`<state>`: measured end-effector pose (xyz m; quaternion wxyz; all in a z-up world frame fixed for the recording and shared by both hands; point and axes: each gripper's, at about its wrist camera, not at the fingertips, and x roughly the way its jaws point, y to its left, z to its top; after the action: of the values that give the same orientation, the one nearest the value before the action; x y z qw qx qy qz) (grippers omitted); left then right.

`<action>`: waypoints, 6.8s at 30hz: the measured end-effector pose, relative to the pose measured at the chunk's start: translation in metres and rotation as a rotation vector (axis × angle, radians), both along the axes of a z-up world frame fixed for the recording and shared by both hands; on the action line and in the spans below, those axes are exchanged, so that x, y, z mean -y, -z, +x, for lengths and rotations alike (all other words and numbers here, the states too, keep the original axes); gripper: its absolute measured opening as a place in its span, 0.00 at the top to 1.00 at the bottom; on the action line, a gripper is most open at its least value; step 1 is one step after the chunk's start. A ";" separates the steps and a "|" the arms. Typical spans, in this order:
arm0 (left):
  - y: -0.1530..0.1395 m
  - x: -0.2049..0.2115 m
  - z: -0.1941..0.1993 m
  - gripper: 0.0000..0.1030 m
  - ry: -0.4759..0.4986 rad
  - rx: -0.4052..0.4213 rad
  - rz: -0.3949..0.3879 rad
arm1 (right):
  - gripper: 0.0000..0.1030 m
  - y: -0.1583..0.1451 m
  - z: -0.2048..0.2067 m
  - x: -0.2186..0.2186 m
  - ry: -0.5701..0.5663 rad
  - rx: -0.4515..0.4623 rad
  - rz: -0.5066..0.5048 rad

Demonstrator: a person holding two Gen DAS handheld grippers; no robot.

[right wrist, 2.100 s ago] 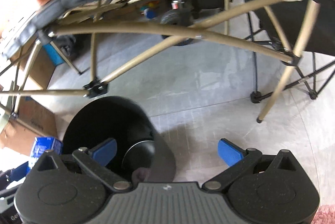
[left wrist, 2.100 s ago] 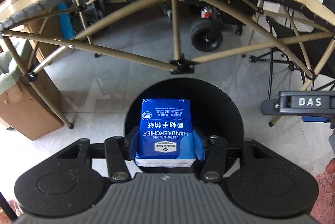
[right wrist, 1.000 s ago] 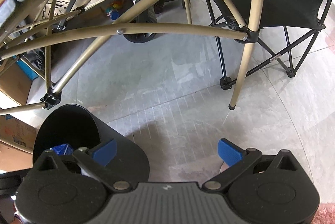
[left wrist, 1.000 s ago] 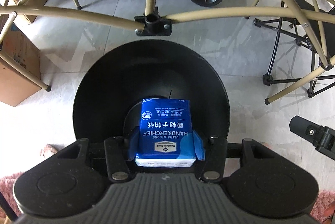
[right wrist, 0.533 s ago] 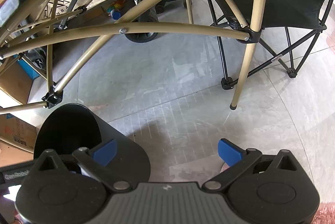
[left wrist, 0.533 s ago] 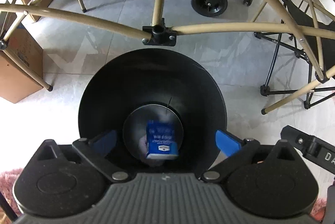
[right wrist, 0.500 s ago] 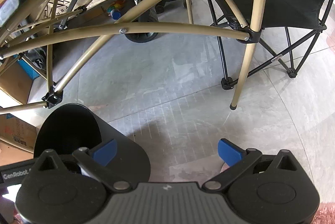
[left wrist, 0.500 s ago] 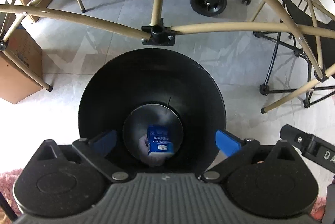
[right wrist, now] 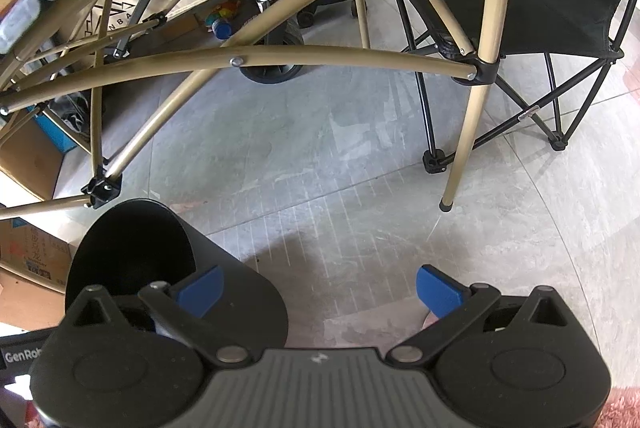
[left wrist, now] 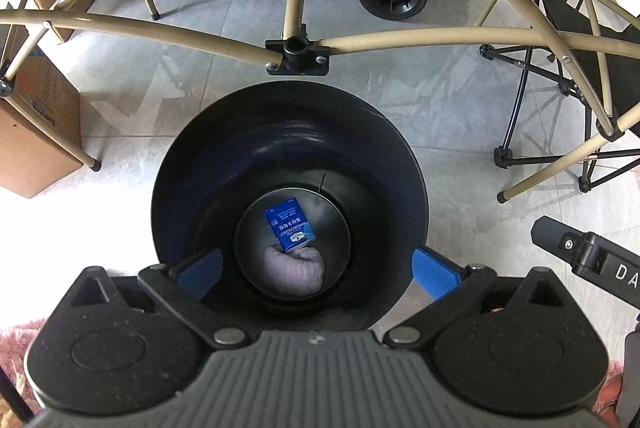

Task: Collect trash
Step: 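Raise both tools from the bin back toward the table, then grasp the pink sponge with the right gripper while left tool approaches the purple bag, then grasp the purple mesh bag with the left gripper while right holds the sponge, then carry the pink sponge and purple bag down toward the black bin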

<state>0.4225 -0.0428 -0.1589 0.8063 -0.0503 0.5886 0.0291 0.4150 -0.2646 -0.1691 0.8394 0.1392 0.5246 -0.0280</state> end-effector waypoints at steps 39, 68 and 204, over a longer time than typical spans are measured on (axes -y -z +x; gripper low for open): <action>-0.146 -0.020 -0.099 0.00 0.019 0.366 0.033 | 0.00 -0.143 -0.078 -0.022 -0.050 0.341 -0.039; -0.200 -0.108 -0.018 0.00 -0.187 0.602 0.011 | 0.00 -0.194 0.004 -0.111 -0.147 0.609 -0.079; -0.185 -0.053 -0.072 0.88 0.073 0.808 -0.035 | 0.06 -0.173 -0.069 -0.073 -0.162 0.758 -0.092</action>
<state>0.3502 0.0106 0.0259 0.9723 -0.0505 0.2260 -0.0318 0.3462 -0.1916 0.0043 0.9786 0.0599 0.1847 0.0684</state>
